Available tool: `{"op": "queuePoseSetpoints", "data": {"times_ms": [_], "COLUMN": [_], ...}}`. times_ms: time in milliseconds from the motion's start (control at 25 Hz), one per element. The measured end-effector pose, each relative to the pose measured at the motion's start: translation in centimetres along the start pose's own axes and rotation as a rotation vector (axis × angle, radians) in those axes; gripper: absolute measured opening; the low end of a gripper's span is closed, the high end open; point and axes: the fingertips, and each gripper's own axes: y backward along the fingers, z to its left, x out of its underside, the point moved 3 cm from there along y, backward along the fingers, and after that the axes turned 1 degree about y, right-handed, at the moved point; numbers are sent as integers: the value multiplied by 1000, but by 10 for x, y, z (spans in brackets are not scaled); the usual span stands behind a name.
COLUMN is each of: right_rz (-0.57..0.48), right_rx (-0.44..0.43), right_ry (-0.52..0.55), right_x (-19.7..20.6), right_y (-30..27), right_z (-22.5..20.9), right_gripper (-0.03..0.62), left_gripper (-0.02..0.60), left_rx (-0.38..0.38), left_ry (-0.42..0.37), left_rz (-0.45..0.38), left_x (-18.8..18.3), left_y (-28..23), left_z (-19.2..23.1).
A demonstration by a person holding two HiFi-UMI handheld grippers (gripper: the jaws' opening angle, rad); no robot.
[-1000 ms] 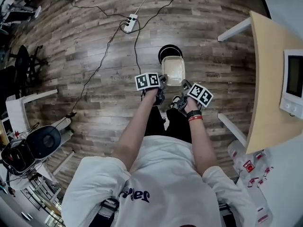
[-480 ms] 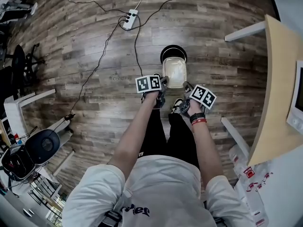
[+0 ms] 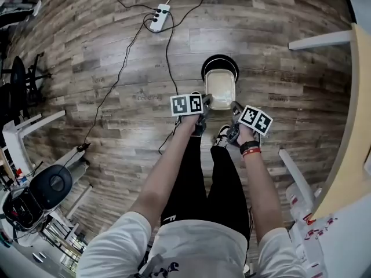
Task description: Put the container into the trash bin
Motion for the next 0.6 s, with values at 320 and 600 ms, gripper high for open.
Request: {"op": "queuePoseSetpoints", "data": {"times_ms": [320,600], "right_rz": [33,59], "right_rx": [17,42], "right_ry": [-6,9], "right_x": [0,-5], "right_y": [-61,-103], "right_z": [-28,-48], "right_gripper": [48,48], "left_gripper": [84,84], "left_rx": [-13,-25], "left_ry": [-5,7], "left_rz": [32,47], "left_x": [-9,-15], "left_y": [-50,-86], "left_z": [45,75]}}
